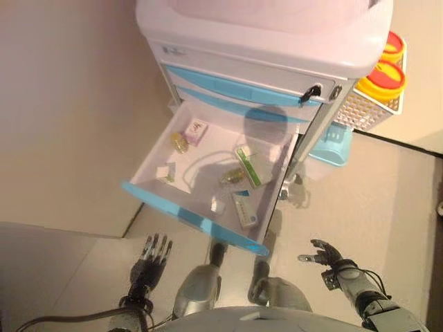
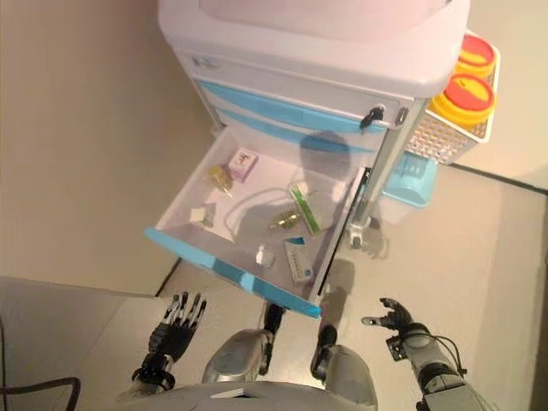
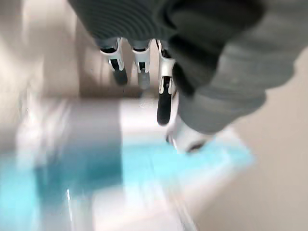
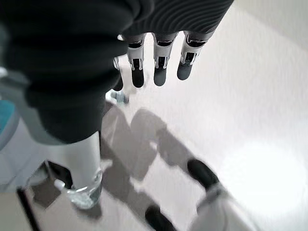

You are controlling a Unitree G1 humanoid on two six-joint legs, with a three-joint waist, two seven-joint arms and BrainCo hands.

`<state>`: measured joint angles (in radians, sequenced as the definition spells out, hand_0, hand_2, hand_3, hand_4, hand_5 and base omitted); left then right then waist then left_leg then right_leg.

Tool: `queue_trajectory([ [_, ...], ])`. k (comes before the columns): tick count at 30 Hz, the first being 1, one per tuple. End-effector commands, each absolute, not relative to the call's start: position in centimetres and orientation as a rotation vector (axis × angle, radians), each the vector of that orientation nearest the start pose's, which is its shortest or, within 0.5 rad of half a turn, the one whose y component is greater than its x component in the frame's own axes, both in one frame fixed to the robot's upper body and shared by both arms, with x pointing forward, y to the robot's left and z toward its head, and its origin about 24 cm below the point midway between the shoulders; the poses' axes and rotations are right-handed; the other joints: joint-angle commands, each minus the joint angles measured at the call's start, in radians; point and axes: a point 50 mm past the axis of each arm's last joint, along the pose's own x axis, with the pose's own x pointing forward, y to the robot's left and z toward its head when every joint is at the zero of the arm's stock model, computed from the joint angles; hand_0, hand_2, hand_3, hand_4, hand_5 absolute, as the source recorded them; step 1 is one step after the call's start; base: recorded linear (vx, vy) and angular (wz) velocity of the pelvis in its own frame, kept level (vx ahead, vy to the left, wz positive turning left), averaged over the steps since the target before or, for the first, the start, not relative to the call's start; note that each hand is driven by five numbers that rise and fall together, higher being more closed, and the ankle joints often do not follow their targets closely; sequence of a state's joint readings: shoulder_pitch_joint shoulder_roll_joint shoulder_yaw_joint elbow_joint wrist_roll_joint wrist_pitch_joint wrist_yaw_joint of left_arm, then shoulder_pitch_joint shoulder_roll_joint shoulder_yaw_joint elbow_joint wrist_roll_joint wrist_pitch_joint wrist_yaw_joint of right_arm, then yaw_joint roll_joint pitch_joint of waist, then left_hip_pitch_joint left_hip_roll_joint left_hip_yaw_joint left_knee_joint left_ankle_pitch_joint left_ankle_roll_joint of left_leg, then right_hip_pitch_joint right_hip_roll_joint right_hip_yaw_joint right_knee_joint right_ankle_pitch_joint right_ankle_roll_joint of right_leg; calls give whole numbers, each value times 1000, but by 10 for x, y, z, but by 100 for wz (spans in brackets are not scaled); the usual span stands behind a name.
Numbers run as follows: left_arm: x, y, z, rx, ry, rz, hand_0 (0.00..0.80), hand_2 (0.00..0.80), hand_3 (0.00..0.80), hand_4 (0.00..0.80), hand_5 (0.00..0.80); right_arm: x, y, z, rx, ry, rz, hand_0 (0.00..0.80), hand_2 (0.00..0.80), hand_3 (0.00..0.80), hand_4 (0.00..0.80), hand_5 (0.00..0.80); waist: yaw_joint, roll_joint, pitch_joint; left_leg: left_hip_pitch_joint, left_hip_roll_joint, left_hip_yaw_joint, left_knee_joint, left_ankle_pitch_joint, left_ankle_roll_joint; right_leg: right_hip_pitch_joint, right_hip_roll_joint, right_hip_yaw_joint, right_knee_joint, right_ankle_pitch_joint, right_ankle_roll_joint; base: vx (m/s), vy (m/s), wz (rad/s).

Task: Open the drawer and pick up the medicine

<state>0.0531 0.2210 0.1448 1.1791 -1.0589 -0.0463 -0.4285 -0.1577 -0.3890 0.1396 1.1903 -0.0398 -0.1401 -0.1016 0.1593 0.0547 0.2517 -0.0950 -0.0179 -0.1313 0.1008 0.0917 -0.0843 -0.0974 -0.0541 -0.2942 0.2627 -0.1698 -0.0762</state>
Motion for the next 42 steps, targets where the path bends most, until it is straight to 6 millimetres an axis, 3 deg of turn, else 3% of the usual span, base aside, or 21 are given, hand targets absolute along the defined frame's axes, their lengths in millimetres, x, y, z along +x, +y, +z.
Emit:
queue_trajectory([
  [1, 84, 273, -147, -467, 873, 589, 0, 0, 0, 0, 0, 187, -284, -95, -623, 649, -295, 0, 0, 0, 0, 0, -5, -85, -6, -5, -72, 3, 80, -151, 54, 88, 7, 82, -117, 67, 78, 58, 34, 1],
  [5, 74, 267, -150, -117, 1012, 504, 0, 0, 0, 0, 0, 222, -256, -35, -778, 230, -236, 0, 0, 0, 0, 0, -51, -99, -23, 5, -81, 7, 80, -164, 74, 81, 8, 110, -124, 81, 87, 17, 47, 0],
  [8, 67, 261, -153, 131, 1090, 341, 0, 0, 0, 0, 0, 230, -226, 17, -869, -131, -49, 0, 0, 0, 0, 0, -94, -106, -38, 13, -86, 29, 73, -176, 93, 71, 14, 140, -136, 89, 97, 1, 95, -10],
  [12, 65, 253, -158, 125, 1145, 274, 0, 0, 0, 0, 0, 236, -197, 63, -945, -427, 160, 0, 0, 0, 0, 0, -108, -107, -59, 33, -91, 45, 63, -190, 102, 76, 14, 164, -151, 95, 106, 43, 92, -35],
  [16, 67, 246, -160, 111, 1155, 235, 0, 0, 0, 0, 0, 244, -173, 92, -1021, -586, 329, 0, 0, 0, 0, 0, -81, -112, -76, 43, -99, 47, 54, -198, 107, 85, 5, 163, -163, 98, 112, 46, 55, -8],
  [23, 75, 241, -160, 135, 1155, 165, 0, 0, 0, 0, 0, 280, -149, 105, -1180, -570, 443, 0, 0, 0, 0, 0, 2, -113, -74, 49, -107, 7, 34, -184, 111, 99, -16, 120, -164, 100, 114, 34, 39, 19],
  [31, 79, 249, -158, 155, 1174, 148, 0, 0, 0, 0, 0, 326, -139, 96, -1353, -431, 420, 0, 0, 0, 0, 0, 101, -100, -31, 28, -112, -67, -2, -143, 111, 89, -41, 40, -148, 102, 118, -9, 16, 40],
  [35, 77, 255, -156, 165, 1187, 151, 0, 0, 0, 0, 0, 336, -135, 88, -1475, -386, 473, 0, 0, 0, 0, 0, 139, -96, -17, 19, -113, -93, -24, -123, 108, 89, -49, 7, -151, 106, 124, -3, -5, 35],
  [42, 83, 265, -151, 192, 1159, 164, 0, 0, 0, 0, 0, 335, -117, 68, -1712, -384, 737, 0, 0, 0, 0, 0, 199, -121, -11, 13, -113, -126, -55, -105, 102, 101, -52, -34, -173, 110, 129, 16, -40, 20],
])
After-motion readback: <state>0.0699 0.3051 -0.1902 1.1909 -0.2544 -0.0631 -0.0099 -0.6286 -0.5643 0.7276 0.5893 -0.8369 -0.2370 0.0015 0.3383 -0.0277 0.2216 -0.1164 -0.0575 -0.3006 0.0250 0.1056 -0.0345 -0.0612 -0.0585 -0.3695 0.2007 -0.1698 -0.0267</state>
